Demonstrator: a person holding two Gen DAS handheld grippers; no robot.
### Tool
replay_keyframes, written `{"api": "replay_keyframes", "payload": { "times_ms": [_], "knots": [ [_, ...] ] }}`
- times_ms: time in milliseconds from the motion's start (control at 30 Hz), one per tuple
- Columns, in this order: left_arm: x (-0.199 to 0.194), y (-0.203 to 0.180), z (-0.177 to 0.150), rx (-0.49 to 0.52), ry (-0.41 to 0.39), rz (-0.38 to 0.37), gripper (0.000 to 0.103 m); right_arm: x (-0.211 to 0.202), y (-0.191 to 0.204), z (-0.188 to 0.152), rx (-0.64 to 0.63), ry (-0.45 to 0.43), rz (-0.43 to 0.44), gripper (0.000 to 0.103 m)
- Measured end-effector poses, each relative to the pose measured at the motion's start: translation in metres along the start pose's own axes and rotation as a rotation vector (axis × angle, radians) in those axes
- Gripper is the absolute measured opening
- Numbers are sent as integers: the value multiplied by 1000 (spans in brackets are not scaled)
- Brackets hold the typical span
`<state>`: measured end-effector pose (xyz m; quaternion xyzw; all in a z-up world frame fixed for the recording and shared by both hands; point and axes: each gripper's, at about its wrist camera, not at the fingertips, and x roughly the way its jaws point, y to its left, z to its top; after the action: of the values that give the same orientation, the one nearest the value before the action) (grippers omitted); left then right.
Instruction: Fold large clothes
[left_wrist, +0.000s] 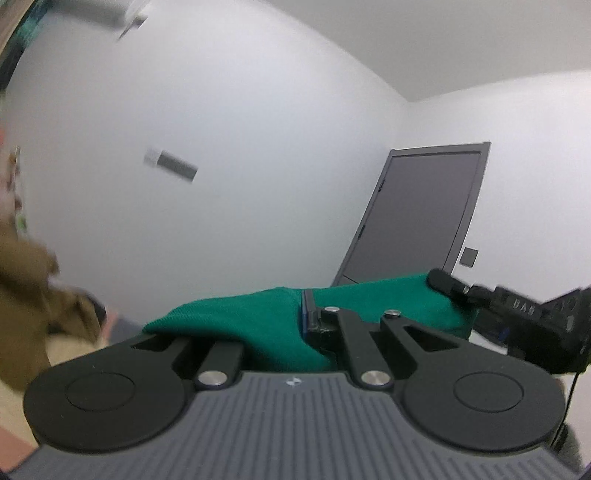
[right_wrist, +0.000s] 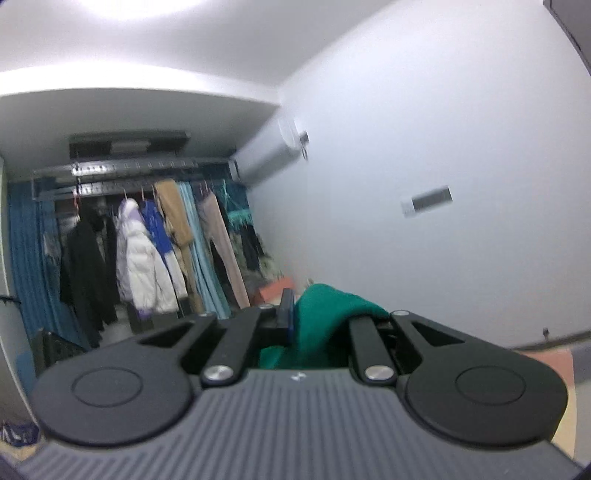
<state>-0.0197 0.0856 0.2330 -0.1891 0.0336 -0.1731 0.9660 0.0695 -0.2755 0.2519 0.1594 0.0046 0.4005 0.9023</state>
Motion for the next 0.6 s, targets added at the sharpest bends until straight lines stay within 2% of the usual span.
{"api": "replay_keyframes", "payload": {
  "times_ms": [233,367,467,600],
  "knots": [
    [-14,-57,102,126,-53,-21,9,-6,22,87,-7,-135,41,11],
    [0,-72,145,158,-69,-14,9,2,34,131,-58,-186,29,11],
    [26,-67,155,164,-40,24,9,23,29,141,-103,-189,-32,11],
    [88,-28,124,145,22,94,9,61,-1,114,-81,-126,-121,11]
  ]
}}
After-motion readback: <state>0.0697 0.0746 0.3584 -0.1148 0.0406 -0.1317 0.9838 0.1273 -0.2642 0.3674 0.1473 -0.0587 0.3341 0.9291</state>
